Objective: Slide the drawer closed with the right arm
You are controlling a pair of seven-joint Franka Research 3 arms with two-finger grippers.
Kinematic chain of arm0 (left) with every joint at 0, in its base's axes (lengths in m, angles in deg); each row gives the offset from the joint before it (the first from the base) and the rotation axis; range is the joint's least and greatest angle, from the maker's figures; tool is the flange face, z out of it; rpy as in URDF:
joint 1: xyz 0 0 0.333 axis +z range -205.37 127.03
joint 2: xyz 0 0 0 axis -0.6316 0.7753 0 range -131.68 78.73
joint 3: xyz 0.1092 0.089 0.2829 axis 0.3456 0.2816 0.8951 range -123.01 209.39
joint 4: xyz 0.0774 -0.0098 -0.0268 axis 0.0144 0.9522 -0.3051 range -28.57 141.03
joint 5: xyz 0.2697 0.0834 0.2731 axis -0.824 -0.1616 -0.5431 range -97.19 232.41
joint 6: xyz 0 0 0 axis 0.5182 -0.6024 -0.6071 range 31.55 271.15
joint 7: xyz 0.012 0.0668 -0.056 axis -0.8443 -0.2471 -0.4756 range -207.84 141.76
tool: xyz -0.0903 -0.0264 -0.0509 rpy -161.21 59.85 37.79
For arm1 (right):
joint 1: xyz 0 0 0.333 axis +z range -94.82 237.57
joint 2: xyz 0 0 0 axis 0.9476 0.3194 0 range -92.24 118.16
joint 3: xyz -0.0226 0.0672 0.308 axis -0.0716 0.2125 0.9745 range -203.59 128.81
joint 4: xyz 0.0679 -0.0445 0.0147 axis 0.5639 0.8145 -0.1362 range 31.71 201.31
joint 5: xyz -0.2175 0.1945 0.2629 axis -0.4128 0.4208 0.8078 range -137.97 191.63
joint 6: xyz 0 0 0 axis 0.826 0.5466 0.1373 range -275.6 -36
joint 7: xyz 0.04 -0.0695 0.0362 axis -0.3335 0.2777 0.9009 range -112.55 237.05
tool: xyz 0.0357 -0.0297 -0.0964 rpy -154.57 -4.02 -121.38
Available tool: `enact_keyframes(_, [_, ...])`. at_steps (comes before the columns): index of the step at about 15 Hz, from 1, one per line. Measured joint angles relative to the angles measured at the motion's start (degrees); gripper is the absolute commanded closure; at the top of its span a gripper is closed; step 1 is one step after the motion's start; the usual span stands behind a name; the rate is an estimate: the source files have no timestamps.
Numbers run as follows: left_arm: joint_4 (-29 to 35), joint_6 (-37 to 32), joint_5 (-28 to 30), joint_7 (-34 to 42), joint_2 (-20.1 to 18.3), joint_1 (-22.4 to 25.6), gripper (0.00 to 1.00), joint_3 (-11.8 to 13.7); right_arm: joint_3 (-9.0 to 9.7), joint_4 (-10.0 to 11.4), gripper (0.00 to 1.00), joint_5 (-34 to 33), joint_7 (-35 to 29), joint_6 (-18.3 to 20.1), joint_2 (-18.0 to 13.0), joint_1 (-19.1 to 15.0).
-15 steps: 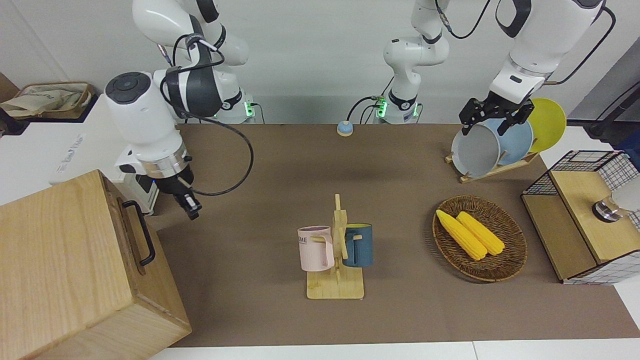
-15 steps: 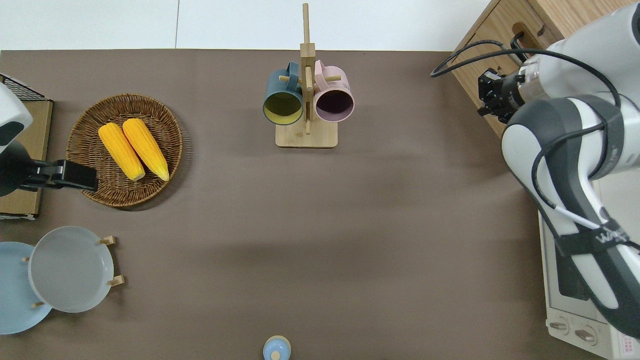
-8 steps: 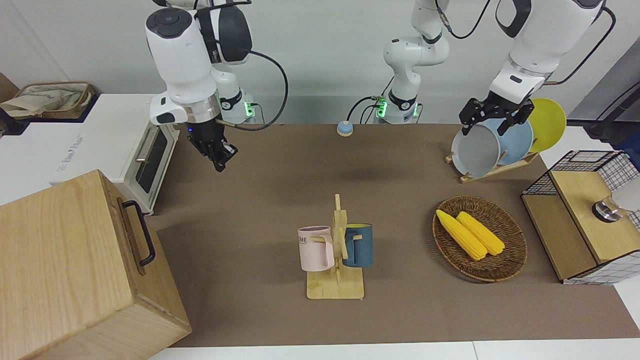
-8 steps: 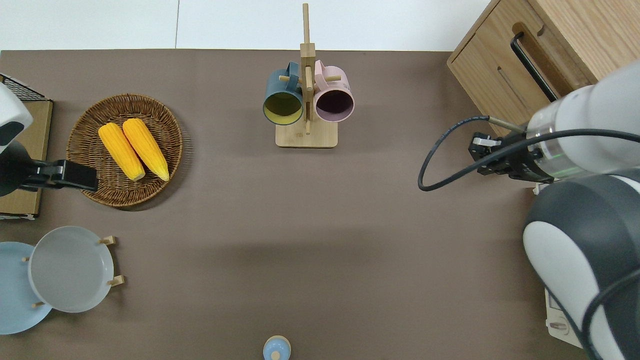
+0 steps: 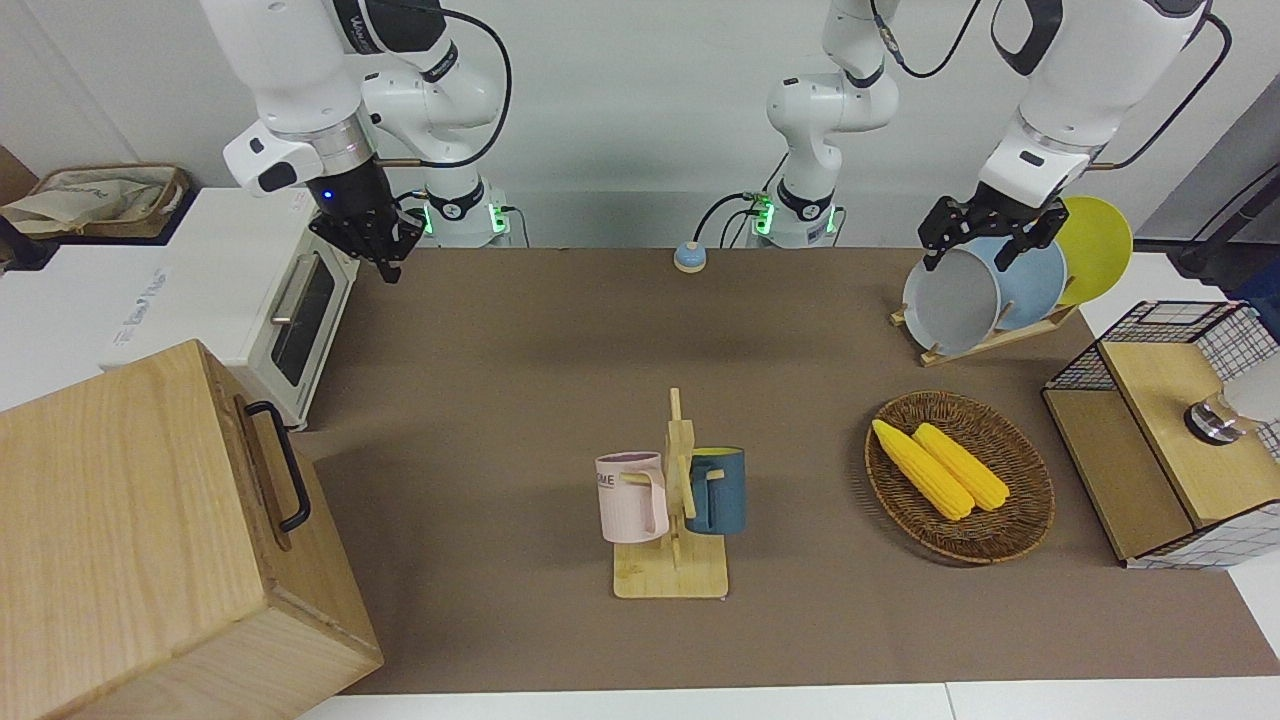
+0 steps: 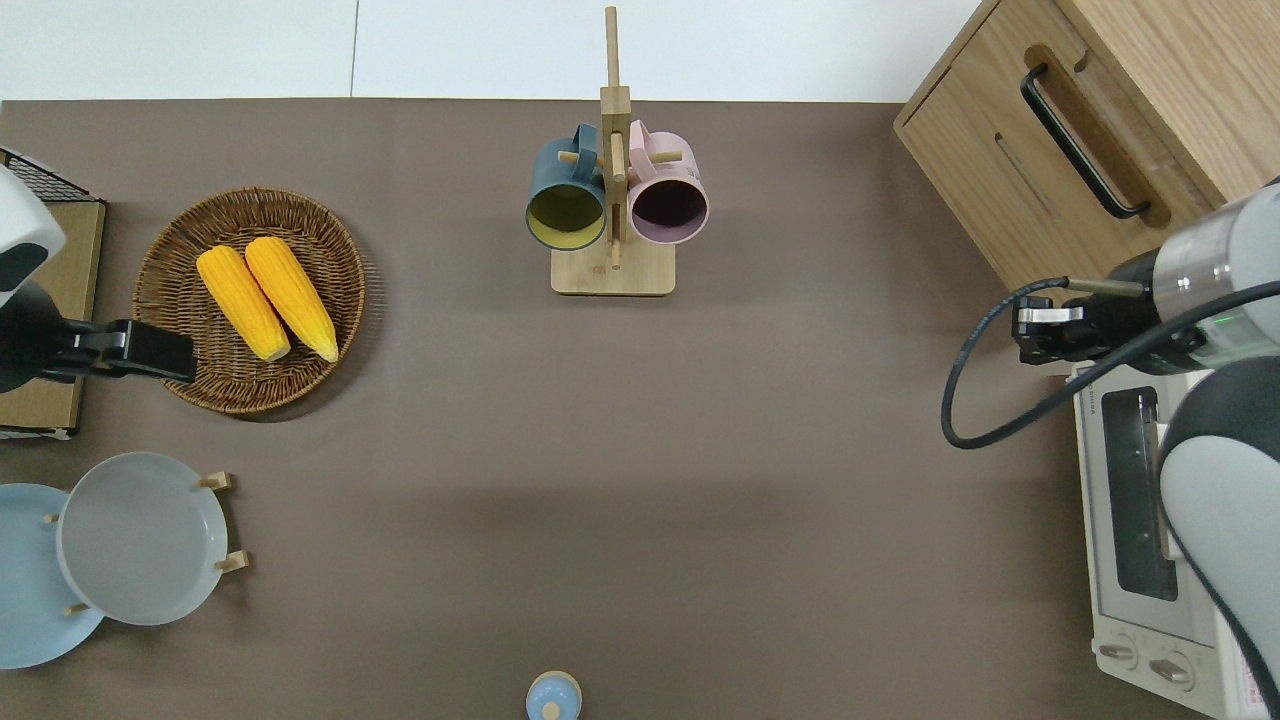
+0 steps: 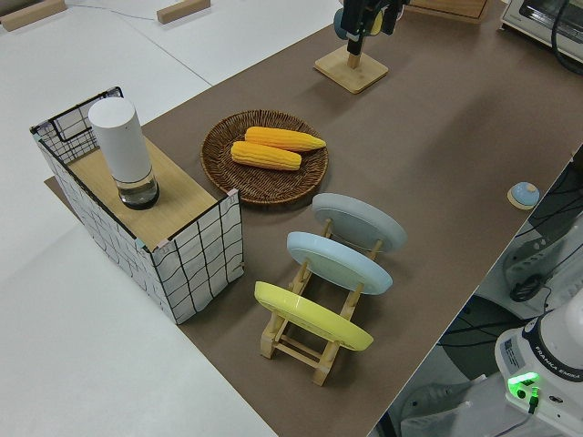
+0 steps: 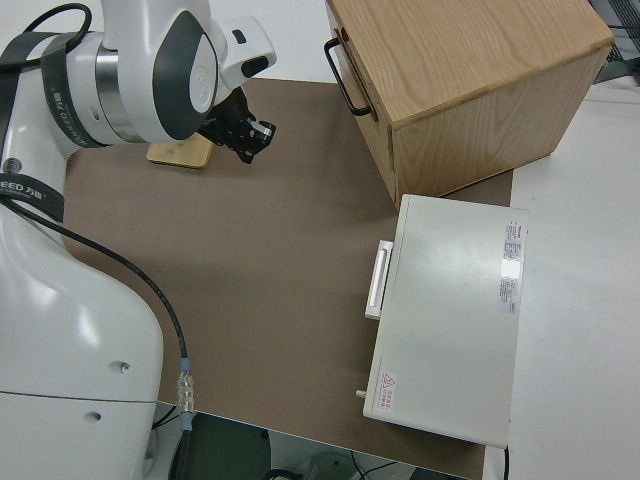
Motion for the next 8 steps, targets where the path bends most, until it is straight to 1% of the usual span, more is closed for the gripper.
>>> enact_keyframes(1, [0.0,0.0,0.0,0.0,0.0,0.0,0.01,0.0,-0.16,0.0,0.022,-0.9,2.2,0.0,0.0,-0.5])
enact_keyframes(3, [0.0,0.0,0.0,0.0,0.0,0.0,0.01,0.0,-0.28,0.0,0.013,-2.6,4.9,0.0,0.0,-1.0])
enact_keyframes(8, [0.0,0.0,0.0,0.0,0.0,0.0,0.01,0.0,-0.26,0.0,0.011,-2.9,5.4,0.0,0.0,-1.7])
